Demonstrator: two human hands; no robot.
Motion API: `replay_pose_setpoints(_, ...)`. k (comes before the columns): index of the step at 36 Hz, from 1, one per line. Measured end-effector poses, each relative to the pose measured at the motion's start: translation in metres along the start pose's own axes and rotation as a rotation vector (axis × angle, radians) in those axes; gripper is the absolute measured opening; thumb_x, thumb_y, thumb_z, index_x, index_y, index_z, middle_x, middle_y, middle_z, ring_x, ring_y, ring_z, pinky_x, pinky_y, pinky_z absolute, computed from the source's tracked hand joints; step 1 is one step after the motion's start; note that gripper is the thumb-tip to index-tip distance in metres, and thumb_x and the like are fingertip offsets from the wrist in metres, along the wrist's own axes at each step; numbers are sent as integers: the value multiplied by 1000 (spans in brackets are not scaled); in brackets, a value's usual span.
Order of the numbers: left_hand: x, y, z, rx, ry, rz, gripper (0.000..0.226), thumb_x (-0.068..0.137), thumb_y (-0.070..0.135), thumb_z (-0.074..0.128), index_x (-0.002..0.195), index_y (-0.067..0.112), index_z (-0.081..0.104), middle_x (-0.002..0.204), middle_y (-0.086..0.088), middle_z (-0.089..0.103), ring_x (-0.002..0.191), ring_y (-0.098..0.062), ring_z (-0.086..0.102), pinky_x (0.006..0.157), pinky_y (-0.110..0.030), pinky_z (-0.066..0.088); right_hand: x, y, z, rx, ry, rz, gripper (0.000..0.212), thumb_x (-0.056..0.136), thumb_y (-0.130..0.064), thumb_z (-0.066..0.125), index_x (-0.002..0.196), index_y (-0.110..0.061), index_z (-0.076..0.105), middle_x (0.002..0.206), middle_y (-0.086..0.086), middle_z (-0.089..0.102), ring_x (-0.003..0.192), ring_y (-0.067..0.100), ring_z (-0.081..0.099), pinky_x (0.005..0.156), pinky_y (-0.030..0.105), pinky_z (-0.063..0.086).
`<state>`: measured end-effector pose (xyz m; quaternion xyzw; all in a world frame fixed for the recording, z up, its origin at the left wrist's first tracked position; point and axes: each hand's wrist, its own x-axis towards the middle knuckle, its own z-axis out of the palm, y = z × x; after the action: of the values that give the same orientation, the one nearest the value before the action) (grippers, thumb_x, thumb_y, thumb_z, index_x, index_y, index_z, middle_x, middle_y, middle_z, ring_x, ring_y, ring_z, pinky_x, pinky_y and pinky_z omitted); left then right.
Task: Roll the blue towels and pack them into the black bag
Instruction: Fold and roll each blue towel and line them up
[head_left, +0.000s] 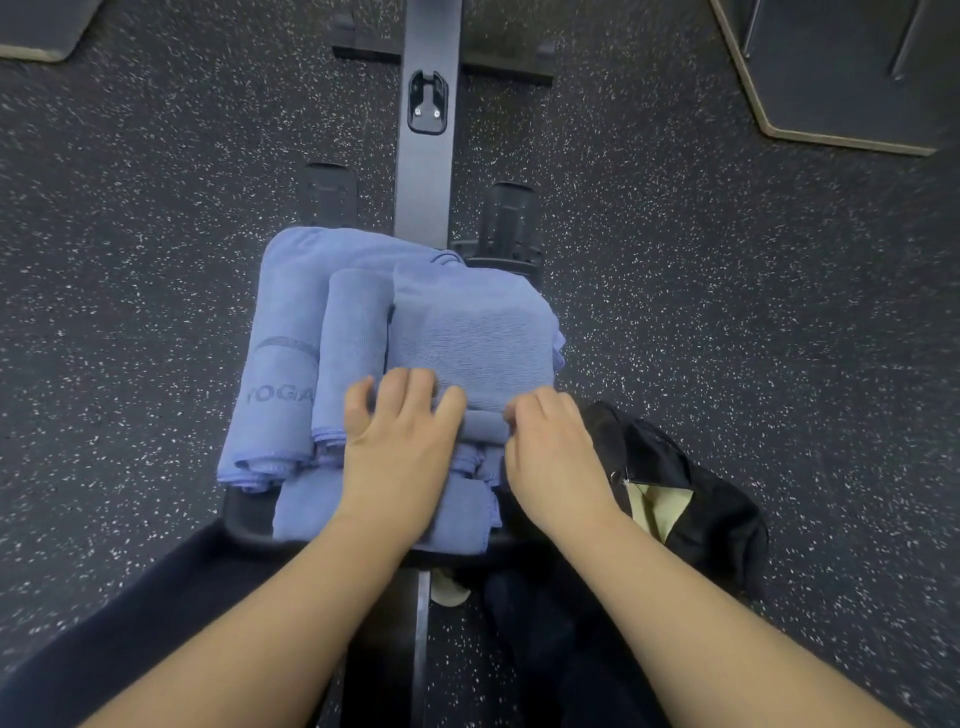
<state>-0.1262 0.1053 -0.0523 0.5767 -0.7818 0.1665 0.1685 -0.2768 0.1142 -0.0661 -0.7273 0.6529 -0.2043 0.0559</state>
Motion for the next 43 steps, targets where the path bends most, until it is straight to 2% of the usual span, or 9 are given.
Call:
replay_pose_setpoints(4,4,0,1,-36,-35,103,10,71,6,46,71,14,53,75,-8,50,74,-27,39,63,-37,28,-4,-1,-4,-18,-32,-30,14,70,-16,52,82,-10,54,82,6,52,78,25,45,64,35,45)
replay_pose_setpoints(8,1,3,3,-117,-134,124,19,72,4,39,73,10,57,75,-10,50,66,-29,49,47,-35,37,-4,8,3,-45,-73,-53,31,63,1,70,88,-9,54,86,8,51,79,27,44,63,43,48)
replay_pose_setpoints(13,-4,10,4,-75,-179,99,12,71,4,50,78,10,57,75,-9,48,69,-27,43,54,-36,33,0,8,3,-155,7,-93,23,71,-7,41,87,-13,57,83,5,52,77,24,44,68,31,29)
replay_pose_setpoints(16,-5,11,4,-41,-178,72,12,74,5,52,83,10,59,78,-9,51,73,-27,45,61,-36,30,3,7,5,-166,7,-78,24,73,-9,40,86,-14,59,82,2,54,77,25,51,68,31,26)
replay_pose_setpoints(23,-3,7,11,-108,-173,55,24,78,7,44,95,9,60,87,-9,55,81,-30,48,71,-38,31,10,6,9,-181,56,-6,19,72,-7,59,87,-17,62,81,0,57,79,25,53,71,33,24)
replay_pose_setpoints(27,-2,6,14,-132,-167,60,28,77,9,45,101,9,59,89,-10,57,81,-31,52,72,-38,35,11,6,9,-159,131,12,15,76,-13,62,89,-17,66,86,1,59,87,21,40,74,33,26)
replay_pose_setpoints(30,0,6,16,-155,-149,63,32,76,9,47,108,11,51,87,-9,56,80,-31,52,69,-38,36,12,6,6,-43,151,9,17,75,-1,69,85,-13,62,84,4,55,81,19,36,66,31,30)
replay_pose_setpoints(36,6,6,19,-99,-192,89,26,76,6,47,99,9,56,79,-9,53,72,-31,52,70,-38,31,13,4,7,14,131,-52,15,73,-4,48,82,-11,57,82,5,54,79,17,33,63,26,23)
replay_pose_setpoints(43,19,5,18,-46,-209,72,23,77,5,37,85,9,59,70,-6,52,68,-29,52,82,-39,35,14,8,6,-41,65,-57,49,59,-6,78,96,-16,47,92,4,55,85,20,37,73,30,29)
